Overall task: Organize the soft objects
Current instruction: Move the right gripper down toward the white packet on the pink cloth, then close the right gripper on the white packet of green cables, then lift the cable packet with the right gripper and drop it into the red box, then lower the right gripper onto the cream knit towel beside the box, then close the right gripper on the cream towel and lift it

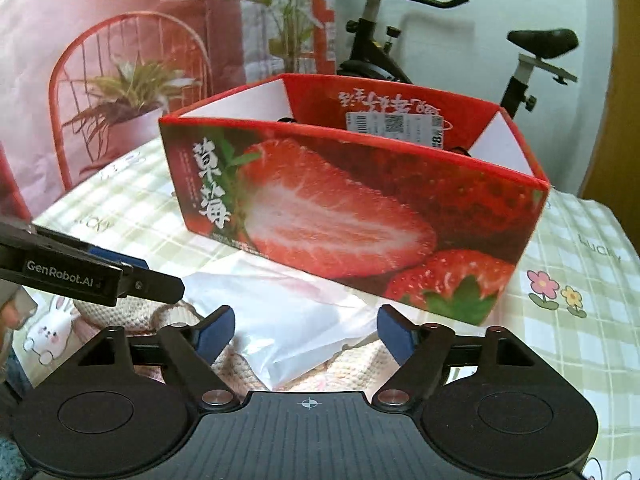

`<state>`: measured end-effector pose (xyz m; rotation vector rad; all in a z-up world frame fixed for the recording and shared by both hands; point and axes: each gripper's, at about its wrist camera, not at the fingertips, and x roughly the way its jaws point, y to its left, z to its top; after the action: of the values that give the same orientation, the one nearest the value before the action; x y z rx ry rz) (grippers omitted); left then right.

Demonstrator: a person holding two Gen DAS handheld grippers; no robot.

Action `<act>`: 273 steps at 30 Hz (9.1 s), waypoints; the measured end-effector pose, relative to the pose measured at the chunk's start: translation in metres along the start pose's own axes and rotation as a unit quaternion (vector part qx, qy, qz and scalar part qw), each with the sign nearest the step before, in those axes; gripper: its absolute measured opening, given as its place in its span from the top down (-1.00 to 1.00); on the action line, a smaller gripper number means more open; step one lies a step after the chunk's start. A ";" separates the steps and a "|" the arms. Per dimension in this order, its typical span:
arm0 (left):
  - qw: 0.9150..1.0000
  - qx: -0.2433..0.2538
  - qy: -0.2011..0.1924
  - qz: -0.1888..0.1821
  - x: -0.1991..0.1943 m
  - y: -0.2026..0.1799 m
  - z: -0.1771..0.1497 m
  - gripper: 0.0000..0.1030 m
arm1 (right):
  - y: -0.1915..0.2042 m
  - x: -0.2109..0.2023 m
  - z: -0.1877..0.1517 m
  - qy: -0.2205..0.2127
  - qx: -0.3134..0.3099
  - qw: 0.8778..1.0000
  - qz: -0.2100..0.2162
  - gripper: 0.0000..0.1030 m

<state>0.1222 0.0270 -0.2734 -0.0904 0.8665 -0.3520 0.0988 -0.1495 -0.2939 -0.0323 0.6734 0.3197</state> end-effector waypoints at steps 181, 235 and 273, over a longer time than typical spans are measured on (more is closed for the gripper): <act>0.993 0.088 -0.071 -0.020 -0.010 -0.030 0.161 -0.18 | -0.093 0.021 0.146 -0.080 0.078 0.993 -0.039 0.50; 0.998 -0.069 0.002 0.005 -0.013 0.031 -0.024 -0.16 | -0.050 -0.009 -0.044 -0.021 0.090 0.995 -0.048 0.31; 0.997 -0.073 -0.001 0.002 -0.013 0.032 -0.025 -0.12 | -0.055 -0.008 -0.048 -0.014 0.130 0.991 -0.033 0.25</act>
<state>0.1047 0.0633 -0.2872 -0.2235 0.8891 -0.2850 0.0802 -0.2105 -0.3310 0.1973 0.6805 0.1676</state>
